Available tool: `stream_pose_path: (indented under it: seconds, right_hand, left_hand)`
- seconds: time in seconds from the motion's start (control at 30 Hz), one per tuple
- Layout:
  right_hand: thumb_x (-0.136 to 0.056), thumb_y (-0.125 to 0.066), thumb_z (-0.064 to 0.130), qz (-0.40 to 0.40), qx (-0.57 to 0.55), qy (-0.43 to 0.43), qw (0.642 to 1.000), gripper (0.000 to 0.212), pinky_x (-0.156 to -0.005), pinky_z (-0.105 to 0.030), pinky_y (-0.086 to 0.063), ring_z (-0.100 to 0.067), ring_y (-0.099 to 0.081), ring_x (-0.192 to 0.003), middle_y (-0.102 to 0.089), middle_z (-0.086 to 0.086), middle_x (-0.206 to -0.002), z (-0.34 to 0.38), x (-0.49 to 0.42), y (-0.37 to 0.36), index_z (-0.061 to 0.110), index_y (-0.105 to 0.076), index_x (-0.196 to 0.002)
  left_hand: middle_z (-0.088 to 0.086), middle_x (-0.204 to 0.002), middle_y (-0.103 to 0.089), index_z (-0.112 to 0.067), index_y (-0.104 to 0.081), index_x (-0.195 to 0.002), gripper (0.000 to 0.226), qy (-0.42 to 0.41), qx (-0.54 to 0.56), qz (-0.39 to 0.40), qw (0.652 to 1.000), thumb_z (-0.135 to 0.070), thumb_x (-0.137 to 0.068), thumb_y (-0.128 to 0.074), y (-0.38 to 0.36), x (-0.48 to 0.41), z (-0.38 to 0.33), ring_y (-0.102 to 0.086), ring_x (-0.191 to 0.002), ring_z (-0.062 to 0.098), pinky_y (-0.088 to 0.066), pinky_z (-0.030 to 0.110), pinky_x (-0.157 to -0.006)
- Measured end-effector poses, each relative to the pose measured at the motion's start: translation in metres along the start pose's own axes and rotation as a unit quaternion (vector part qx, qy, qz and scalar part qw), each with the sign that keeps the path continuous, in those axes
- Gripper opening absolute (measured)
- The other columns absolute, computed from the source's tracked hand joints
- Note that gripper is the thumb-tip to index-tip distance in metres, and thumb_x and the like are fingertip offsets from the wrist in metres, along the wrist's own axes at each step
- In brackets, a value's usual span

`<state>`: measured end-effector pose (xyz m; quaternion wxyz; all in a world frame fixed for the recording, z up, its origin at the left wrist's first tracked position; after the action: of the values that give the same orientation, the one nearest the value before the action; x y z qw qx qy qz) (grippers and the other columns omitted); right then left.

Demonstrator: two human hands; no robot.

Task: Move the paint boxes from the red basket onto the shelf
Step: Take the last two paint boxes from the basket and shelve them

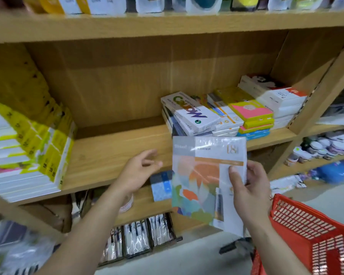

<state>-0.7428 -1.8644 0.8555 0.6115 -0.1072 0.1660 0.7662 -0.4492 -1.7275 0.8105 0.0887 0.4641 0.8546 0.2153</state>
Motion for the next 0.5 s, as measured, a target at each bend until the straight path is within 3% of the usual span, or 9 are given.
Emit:
stream_pose_path:
  seconds: [0.07, 0.13, 0.2, 0.27, 0.4, 0.5]
  right_hand:
    - [-0.089, -0.065, 0.037, 0.046, -0.027, 0.007, 0.999, 0.010, -0.059, -0.015, -0.050, -0.002, -0.069, -0.074, -0.073, 0.012, -0.087, 0.016, 0.002, -0.044, 0.032, -0.057, -0.093]
    - [-0.090, -0.065, 0.035, 0.089, -0.066, -0.004, 0.994, 0.011, -0.058, -0.014, -0.049, -0.002, -0.069, -0.071, -0.074, 0.010, -0.084, 0.027, 0.003, -0.090, 0.029, -0.058, -0.094]
    - [-0.092, -0.066, 0.032, 0.130, -0.090, -0.023, 0.987, 0.010, -0.054, -0.013, -0.046, -0.002, -0.067, -0.063, -0.072, 0.007, -0.074, 0.035, 0.001, -0.138, 0.027, -0.057, -0.093]
    - [-0.095, -0.066, 0.027, 0.169, -0.096, -0.034, 0.980, 0.010, -0.051, -0.011, -0.041, 0.004, -0.059, -0.056, -0.067, 0.014, -0.066, 0.039, -0.003, -0.184, 0.026, -0.057, -0.090]
    - [-0.096, -0.065, 0.025, 0.190, -0.068, -0.092, 0.975, 0.019, -0.049, -0.010, -0.040, 0.007, -0.063, -0.059, -0.068, 0.005, -0.078, 0.021, -0.015, -0.257, 0.006, -0.062, -0.097]
    - [-0.098, -0.059, 0.030, 0.231, 0.023, -0.117, 0.966, 0.027, -0.064, -0.025, -0.048, -0.017, -0.070, -0.082, -0.074, -0.007, -0.095, 0.003, -0.027, -0.294, 0.006, -0.067, -0.105]
  left_hand:
    - [-0.014, -0.144, -0.054, -0.032, -0.038, -0.153, 0.075, 0.015, 0.018, -0.023, 0.999, -0.042, -0.087, -0.073, 0.017, 0.031, 0.016, -0.060, -0.112, -0.004, -0.053, 0.018, -0.086]
    - [-0.011, -0.146, -0.053, -0.033, -0.033, -0.155, 0.081, 0.020, 0.021, -0.074, 0.997, -0.042, -0.086, -0.075, 0.040, 0.055, 0.030, -0.062, -0.111, -0.001, -0.055, 0.020, -0.084]
    - [-0.010, -0.146, -0.048, -0.034, -0.030, -0.156, 0.081, 0.018, -0.050, -0.148, 0.988, -0.043, -0.088, -0.075, 0.066, 0.077, 0.041, -0.058, -0.119, 0.006, -0.052, 0.029, -0.097]
    - [-0.009, -0.153, -0.033, -0.034, -0.029, -0.156, 0.083, -0.014, -0.146, -0.209, 0.967, -0.044, -0.087, -0.074, 0.083, 0.096, 0.042, -0.039, -0.139, 0.016, -0.035, 0.027, -0.110]
    - [-0.002, -0.171, -0.001, -0.035, -0.028, -0.158, 0.085, -0.038, -0.271, -0.175, 0.946, -0.058, -0.086, -0.068, 0.081, 0.099, 0.050, -0.007, -0.154, 0.021, -0.023, 0.041, -0.121]
    - [-0.005, -0.170, 0.014, -0.041, -0.009, -0.159, 0.086, 0.001, -0.316, -0.135, 0.939, -0.075, -0.089, -0.045, 0.082, 0.087, 0.067, 0.010, -0.156, 0.018, -0.016, 0.039, -0.122]
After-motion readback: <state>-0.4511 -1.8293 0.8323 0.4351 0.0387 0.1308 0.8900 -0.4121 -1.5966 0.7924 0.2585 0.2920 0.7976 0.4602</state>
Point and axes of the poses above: each hand's wrist, its own x-axis away from the middle knuckle, its own y-axis out of the back of the hand, z = x × y, the point moved 10 cm from there along -x, towards the middle knuckle
